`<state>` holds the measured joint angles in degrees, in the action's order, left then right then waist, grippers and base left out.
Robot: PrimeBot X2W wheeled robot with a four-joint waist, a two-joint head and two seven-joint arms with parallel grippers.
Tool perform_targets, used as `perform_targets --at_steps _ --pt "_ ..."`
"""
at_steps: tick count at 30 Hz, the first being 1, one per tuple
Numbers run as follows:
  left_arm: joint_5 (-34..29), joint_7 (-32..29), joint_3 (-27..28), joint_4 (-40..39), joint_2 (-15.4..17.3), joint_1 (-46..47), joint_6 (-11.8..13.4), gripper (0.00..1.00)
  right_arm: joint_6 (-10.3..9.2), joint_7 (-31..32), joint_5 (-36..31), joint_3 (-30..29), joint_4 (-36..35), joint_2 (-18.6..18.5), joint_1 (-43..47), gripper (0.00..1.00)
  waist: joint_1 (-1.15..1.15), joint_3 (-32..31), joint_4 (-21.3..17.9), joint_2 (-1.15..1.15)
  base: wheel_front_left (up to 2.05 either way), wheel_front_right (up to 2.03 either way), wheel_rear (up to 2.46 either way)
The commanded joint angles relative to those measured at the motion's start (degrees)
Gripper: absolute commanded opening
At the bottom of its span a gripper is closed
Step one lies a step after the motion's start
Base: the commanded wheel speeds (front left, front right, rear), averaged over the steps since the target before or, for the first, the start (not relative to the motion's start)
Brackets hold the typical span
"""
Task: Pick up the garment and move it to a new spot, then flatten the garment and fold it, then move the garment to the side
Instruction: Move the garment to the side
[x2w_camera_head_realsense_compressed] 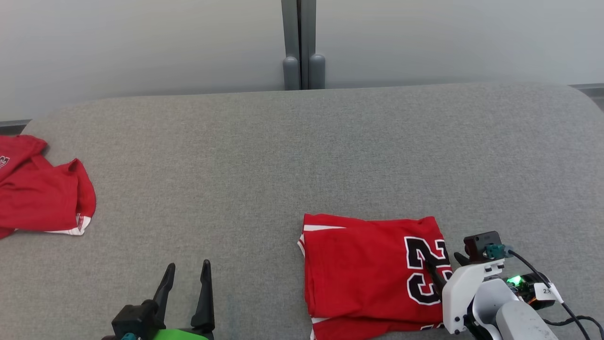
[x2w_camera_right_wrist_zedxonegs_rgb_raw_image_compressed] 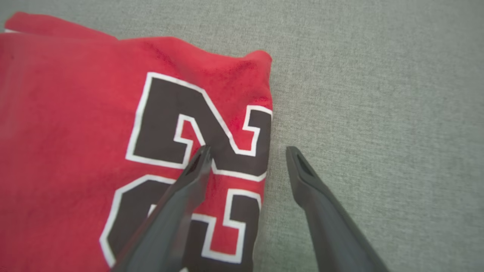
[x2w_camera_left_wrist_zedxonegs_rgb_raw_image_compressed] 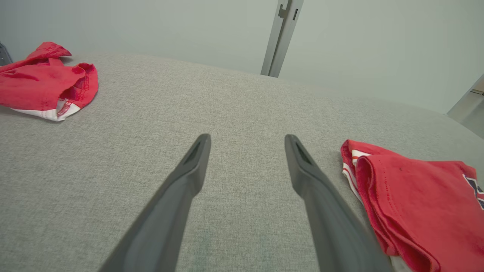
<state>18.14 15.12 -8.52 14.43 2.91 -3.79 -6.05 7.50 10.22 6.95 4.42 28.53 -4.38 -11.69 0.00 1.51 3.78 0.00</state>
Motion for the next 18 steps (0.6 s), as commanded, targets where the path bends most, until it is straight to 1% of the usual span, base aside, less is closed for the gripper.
perform_targets --at_steps 1,6,7,8,10,12,15,18 --pt "0.12 0.02 0.04 -0.01 0.02 0.82 -0.04 1.0 -0.03 0.82 0.59 0.42 0.62 -0.65 -0.66 1.0 0.0 0.75 0.78 0.0 0.0 0.0 0.0" --pt "0.24 0.02 -0.05 -0.14 0.01 1.07 0.03 1.0 -0.03 2.69 2.31 2.62 2.29 -1.47 -1.36 1.0 0.0 1.38 1.3 0.0 0.0 0.0 0.0" --pt "0.25 0.02 -0.05 -0.22 0.01 1.09 0.05 1.0 -0.03 2.68 2.7 2.86 2.56 -1.46 -1.63 0.84 0.0 1.52 1.31 0.0 0.0 0.0 0.0" --pt "0.26 0.02 -0.09 -0.27 0.01 1.12 0.11 1.0 -0.03 2.92 2.68 3.27 2.85 -1.5 -1.84 0.51 0.0 1.69 1.26 0.0 0.0 0.0 0.0" --pt "0.22 0.02 -0.23 -0.53 0.01 1.31 0.15 1.0 -0.03 2.76 2.64 3.98 3.14 -1.52 -2.35 0.3 0.0 2.17 0.96 0.0 0.0 0.0 0.0" --pt "0.25 0.02 -0.39 -0.99 0.01 1.61 0.19 1.0 -0.03 2.01 3.1 4.46 3.1 -1.38 -3.3 0.01 0.0 2.83 0.48 0.0 0.0 0.0 0.0" --pt "0.14 0.02 -0.51 -1.83 0.02 1.85 0.22 1.0 -0.05 0.17 3.26 3.96 2.51 -1.6 -5.22 0.0 0.0 4.08 -0.84 0.0 0.0 0.0 0.0" --pt "0.58 0.01 -0.48 -2.94 0.01 2.7 0.07 1.0 -0.06 -1.96 2.77 2.36 1.92 -2.14 -7.67 0.0 0.0 5.74 -3.24 0.0 0.0 0.0 0.0"
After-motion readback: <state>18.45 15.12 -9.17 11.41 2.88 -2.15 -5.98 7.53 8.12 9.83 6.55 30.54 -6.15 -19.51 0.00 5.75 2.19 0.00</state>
